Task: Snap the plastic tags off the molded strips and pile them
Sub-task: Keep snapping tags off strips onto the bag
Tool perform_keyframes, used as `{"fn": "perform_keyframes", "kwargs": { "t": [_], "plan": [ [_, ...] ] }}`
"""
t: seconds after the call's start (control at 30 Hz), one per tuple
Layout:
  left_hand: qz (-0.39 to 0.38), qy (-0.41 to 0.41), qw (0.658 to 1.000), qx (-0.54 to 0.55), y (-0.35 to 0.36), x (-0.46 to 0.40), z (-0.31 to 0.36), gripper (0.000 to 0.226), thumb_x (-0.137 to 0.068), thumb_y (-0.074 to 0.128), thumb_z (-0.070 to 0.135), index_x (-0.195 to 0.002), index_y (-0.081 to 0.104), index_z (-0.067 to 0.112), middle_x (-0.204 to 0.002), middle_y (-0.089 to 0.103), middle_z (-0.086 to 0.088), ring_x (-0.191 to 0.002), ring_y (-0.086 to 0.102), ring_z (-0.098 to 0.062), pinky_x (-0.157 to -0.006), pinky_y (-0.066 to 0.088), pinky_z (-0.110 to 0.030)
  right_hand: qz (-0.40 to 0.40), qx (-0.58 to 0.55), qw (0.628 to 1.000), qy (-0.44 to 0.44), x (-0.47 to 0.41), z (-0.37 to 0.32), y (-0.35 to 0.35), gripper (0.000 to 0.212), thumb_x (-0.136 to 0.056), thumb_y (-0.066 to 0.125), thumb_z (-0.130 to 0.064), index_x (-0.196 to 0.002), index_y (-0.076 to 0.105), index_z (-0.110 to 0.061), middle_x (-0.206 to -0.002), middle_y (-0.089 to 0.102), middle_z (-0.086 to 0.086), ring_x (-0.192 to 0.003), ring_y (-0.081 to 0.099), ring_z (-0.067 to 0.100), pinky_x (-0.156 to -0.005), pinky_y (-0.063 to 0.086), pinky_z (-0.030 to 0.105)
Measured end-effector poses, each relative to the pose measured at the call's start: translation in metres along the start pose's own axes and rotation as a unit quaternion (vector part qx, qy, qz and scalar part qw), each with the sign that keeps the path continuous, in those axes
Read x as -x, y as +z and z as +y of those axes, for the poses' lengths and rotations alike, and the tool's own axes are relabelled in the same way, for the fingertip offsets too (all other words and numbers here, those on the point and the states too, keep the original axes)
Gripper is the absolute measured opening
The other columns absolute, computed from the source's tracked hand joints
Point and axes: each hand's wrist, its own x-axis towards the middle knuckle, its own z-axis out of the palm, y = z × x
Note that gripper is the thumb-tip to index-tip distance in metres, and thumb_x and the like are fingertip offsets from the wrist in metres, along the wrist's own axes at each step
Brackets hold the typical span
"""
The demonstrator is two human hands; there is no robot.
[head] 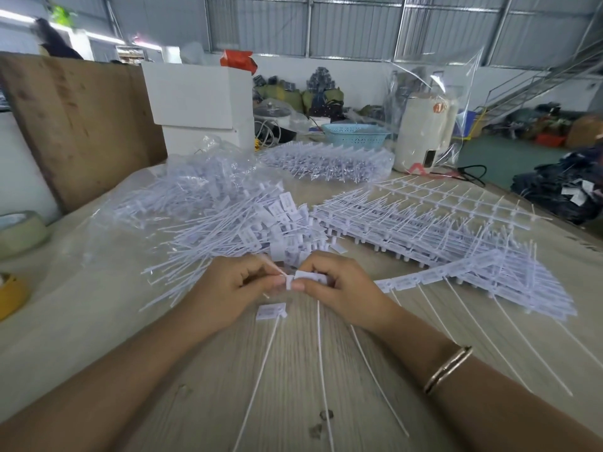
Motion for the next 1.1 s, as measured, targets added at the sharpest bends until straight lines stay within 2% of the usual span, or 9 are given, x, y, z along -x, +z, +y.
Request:
{"fn": "perform_keyframes", "kwargs": {
  "t": [0.17, 0.3, 0.4, 0.5, 0.6, 0.73, 0.83, 0.97, 1.1],
  "plan": [
    [-0.015, -0.095, 0.971, 0.219, -0.001, 0.002, -0.003, 0.012, -0.077, 0.056, 0.010, -0.084, 0.060, 0.001, -0.081, 0.074, -0.004, -0.075, 0.071, -0.020, -0.068, 0.055, -0.022, 0.016, -0.125, 0.992, 0.030, 0.003, 0.001, -0.008, 0.016, -0.087, 0.063, -0.011, -0.077, 0.063, -0.023, -0.071, 0.057, -0.003, -0.069, 0.050, 0.011, -0.068, 0.039, 0.027],
    [-0.094, -0.027, 0.995, 0.032, -0.010, 0.006, -0.007, 0.022, -0.086, 0.059, -0.001, -0.094, 0.068, 0.018, -0.089, 0.072, 0.011, -0.089, 0.068, -0.008, -0.079, 0.049, -0.018, 0.031, -0.150, 0.986, 0.068, 0.006, 0.006, -0.021, 0.002, -0.086, 0.060, -0.018, -0.087, 0.059, -0.017, -0.075, 0.051, 0.013, -0.072, 0.046, 0.020, -0.071, 0.036, 0.033],
    [-0.118, 0.024, 0.991, -0.053, -0.009, 0.005, -0.004, 0.051, -0.082, 0.046, -0.019, -0.097, 0.067, 0.025, -0.095, 0.069, 0.013, -0.092, 0.063, 0.001, -0.083, 0.048, -0.017, 0.006, -0.117, 0.990, 0.083, 0.005, 0.007, -0.015, 0.031, -0.086, 0.065, -0.014, -0.110, 0.053, -0.028, -0.083, 0.053, 0.005, -0.072, 0.048, 0.017, -0.068, 0.038, 0.022],
    [-0.071, 0.077, 0.991, -0.081, -0.008, 0.005, 0.000, 0.055, -0.068, 0.037, -0.013, -0.105, 0.068, 0.014, -0.106, 0.067, 0.003, -0.102, 0.059, -0.003, -0.091, 0.045, -0.026, -0.017, -0.102, 0.993, 0.061, 0.005, 0.005, -0.006, 0.052, -0.083, 0.069, -0.013, -0.121, 0.041, -0.037, -0.095, 0.049, -0.003, -0.067, 0.049, 0.022, -0.062, 0.039, 0.021],
    [-0.071, 0.137, 0.986, -0.069, -0.007, 0.007, 0.005, 0.052, -0.071, 0.047, -0.007, -0.116, 0.060, 0.015, -0.117, 0.059, 0.001, -0.111, 0.055, -0.010, -0.094, 0.044, -0.026, -0.030, -0.078, 0.996, 0.030, 0.004, 0.002, 0.002, 0.061, -0.081, 0.071, -0.020, -0.124, 0.036, -0.045, -0.099, 0.045, -0.005, -0.066, 0.051, 0.030, -0.063, 0.040, 0.025],
    [-0.084, 0.190, 0.964, -0.167, 0.002, 0.004, 0.009, 0.025, -0.086, 0.057, 0.020, -0.108, 0.067, 0.015, -0.112, 0.059, 0.000, -0.101, 0.061, -0.014, -0.079, 0.052, -0.035, -0.047, -0.074, 0.996, 0.023, 0.003, -0.003, 0.007, 0.058, -0.083, 0.069, -0.022, -0.124, 0.036, -0.044, -0.097, 0.044, -0.018, -0.068, 0.052, -0.002, -0.068, 0.040, 0.016],
    [-0.056, 0.208, 0.952, -0.219, -0.001, 0.001, 0.007, 0.020, -0.085, 0.057, 0.022, -0.086, 0.073, 0.010, -0.095, 0.065, -0.001, -0.084, 0.065, -0.015, -0.066, 0.054, -0.035, -0.064, -0.038, 0.997, 0.038, 0.003, -0.006, 0.003, 0.046, -0.087, 0.064, -0.024, -0.128, 0.045, -0.027, -0.102, 0.050, -0.018, -0.072, 0.051, 0.006, -0.071, 0.047, 0.028],
    [-0.052, 0.219, 0.947, -0.228, -0.006, 0.000, 0.010, 0.019, -0.083, 0.057, 0.019, -0.082, 0.073, 0.010, -0.087, 0.069, 0.001, -0.077, 0.065, -0.013, -0.066, 0.052, -0.027, -0.099, 0.059, 0.990, 0.081, 0.001, -0.002, -0.013, 0.020, -0.092, 0.058, -0.024, -0.098, 0.067, -0.007, -0.089, 0.061, 0.004, -0.085, 0.055, 0.015, -0.091, 0.042, 0.042],
    [-0.047, 0.202, 0.945, -0.252, -0.008, 0.001, 0.014, 0.021, -0.082, 0.057, 0.029, -0.082, 0.072, 0.015, -0.087, 0.069, 0.006, -0.076, 0.064, -0.011, -0.064, 0.050, -0.028, -0.110, -0.030, 0.986, 0.124, 0.003, -0.001, -0.014, 0.013, -0.088, 0.063, -0.021, -0.076, 0.065, -0.019, -0.067, 0.057, -0.007, -0.065, 0.049, 0.006, -0.070, 0.039, 0.023]
  ]
}}
